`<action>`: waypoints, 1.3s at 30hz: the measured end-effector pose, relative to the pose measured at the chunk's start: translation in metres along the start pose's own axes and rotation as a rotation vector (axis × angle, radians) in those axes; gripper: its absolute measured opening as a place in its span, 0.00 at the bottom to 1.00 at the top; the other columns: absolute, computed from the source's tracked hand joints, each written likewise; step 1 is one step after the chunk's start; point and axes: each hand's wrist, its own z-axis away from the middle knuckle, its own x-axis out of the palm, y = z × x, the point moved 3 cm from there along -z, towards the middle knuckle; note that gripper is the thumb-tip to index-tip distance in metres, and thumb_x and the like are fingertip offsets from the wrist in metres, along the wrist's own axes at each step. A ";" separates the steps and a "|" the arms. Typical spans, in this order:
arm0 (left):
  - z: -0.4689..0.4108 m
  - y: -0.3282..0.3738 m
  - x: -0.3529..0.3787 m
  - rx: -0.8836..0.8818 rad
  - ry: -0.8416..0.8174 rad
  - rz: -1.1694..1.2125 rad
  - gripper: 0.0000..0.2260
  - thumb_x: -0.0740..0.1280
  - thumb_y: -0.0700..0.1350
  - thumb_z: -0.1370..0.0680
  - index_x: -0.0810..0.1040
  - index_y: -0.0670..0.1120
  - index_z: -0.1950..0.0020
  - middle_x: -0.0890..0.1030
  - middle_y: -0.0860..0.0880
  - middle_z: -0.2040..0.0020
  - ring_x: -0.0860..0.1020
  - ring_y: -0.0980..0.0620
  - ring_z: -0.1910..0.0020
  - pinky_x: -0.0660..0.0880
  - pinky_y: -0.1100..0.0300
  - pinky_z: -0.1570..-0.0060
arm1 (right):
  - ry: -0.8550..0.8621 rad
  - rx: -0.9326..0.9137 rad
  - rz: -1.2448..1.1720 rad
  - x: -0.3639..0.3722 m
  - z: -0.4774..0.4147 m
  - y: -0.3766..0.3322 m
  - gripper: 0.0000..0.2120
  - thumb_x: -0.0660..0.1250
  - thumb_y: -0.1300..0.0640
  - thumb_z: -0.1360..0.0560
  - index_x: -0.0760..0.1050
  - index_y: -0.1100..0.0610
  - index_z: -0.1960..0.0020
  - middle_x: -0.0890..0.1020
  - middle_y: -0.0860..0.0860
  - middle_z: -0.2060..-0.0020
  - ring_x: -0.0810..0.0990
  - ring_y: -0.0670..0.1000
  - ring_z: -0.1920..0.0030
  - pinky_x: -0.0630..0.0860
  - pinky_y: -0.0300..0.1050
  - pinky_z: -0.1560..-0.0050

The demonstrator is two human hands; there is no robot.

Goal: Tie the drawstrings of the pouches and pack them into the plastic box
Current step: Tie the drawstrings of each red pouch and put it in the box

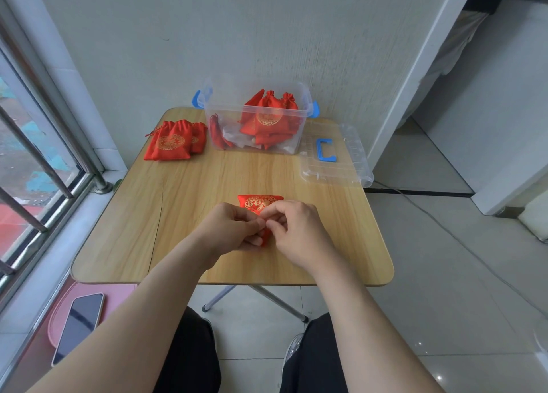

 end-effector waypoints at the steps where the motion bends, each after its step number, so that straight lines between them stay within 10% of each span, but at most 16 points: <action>1: 0.000 0.000 0.000 -0.005 0.010 0.001 0.07 0.73 0.40 0.19 0.86 0.36 0.51 0.86 0.40 0.57 0.85 0.48 0.58 0.86 0.50 0.51 | 0.006 -0.019 0.000 -0.001 0.001 -0.002 0.10 0.72 0.61 0.23 0.85 0.47 0.49 0.84 0.41 0.53 0.82 0.45 0.51 0.82 0.48 0.46; 17: 0.002 0.003 -0.003 0.048 0.085 -0.161 0.06 0.73 0.40 0.19 0.89 0.43 0.53 0.86 0.46 0.60 0.82 0.55 0.61 0.80 0.65 0.59 | 0.019 -0.126 0.123 -0.001 -0.007 -0.006 0.06 0.77 0.59 0.23 0.89 0.53 0.47 0.85 0.51 0.54 0.83 0.53 0.53 0.82 0.54 0.51; 26: 0.007 0.010 0.001 0.140 0.183 -0.111 0.09 0.80 0.39 0.27 0.85 0.45 0.49 0.88 0.45 0.57 0.88 0.47 0.53 0.84 0.47 0.43 | 0.066 -0.043 0.170 -0.003 -0.003 -0.012 0.07 0.72 0.61 0.19 0.87 0.56 0.44 0.83 0.52 0.49 0.81 0.53 0.47 0.82 0.51 0.46; 39: 0.021 0.027 0.013 0.401 0.505 -0.375 0.08 0.79 0.40 0.34 0.86 0.53 0.60 0.85 0.58 0.67 0.84 0.63 0.65 0.83 0.59 0.56 | 0.129 0.055 0.090 -0.006 -0.004 -0.024 0.10 0.68 0.63 0.19 0.87 0.54 0.46 0.85 0.51 0.50 0.80 0.52 0.47 0.80 0.46 0.47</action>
